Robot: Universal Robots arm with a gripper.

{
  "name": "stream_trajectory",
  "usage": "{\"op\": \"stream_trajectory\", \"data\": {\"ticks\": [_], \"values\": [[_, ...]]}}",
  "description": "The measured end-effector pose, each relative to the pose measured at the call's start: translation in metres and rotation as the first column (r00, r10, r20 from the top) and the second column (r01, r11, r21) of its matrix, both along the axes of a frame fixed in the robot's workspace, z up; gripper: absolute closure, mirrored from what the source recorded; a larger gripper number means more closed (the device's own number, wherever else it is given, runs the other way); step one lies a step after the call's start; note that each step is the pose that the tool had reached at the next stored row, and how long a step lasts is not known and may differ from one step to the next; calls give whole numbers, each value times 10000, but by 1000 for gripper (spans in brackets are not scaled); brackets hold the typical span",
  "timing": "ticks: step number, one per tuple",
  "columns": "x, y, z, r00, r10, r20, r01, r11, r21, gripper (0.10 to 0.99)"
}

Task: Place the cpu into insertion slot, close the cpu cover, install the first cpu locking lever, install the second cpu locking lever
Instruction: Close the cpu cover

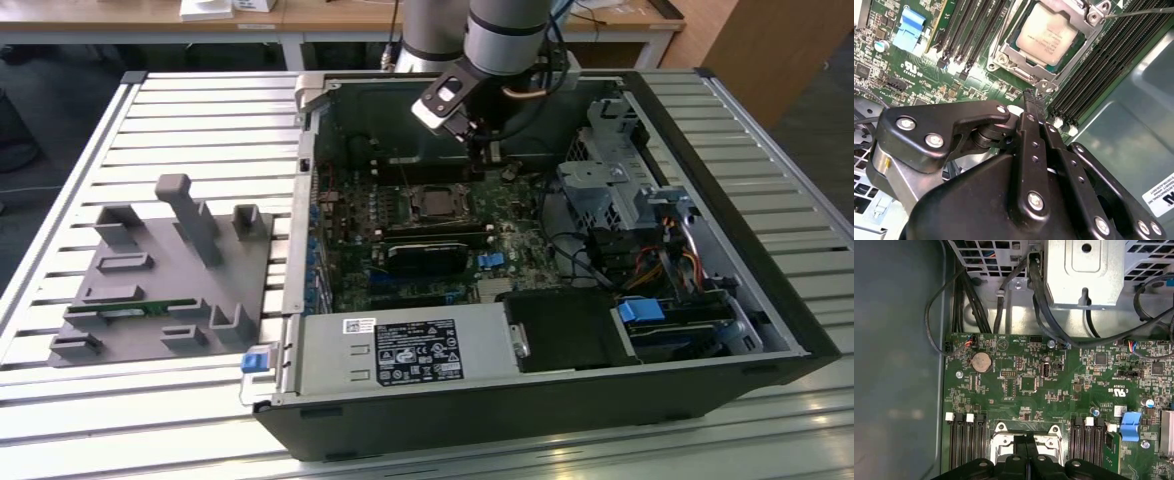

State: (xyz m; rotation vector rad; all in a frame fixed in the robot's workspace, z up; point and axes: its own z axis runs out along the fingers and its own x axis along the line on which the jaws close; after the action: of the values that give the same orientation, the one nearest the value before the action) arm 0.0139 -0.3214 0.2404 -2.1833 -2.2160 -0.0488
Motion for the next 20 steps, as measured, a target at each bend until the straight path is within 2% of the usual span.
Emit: {"op": "stream_trajectory", "data": {"ticks": [13,20], "values": [[-109,0,0,10000,0,0,0,10000,0,980],[-252,0,-4,10000,0,0,0,10000,0,980]]}}
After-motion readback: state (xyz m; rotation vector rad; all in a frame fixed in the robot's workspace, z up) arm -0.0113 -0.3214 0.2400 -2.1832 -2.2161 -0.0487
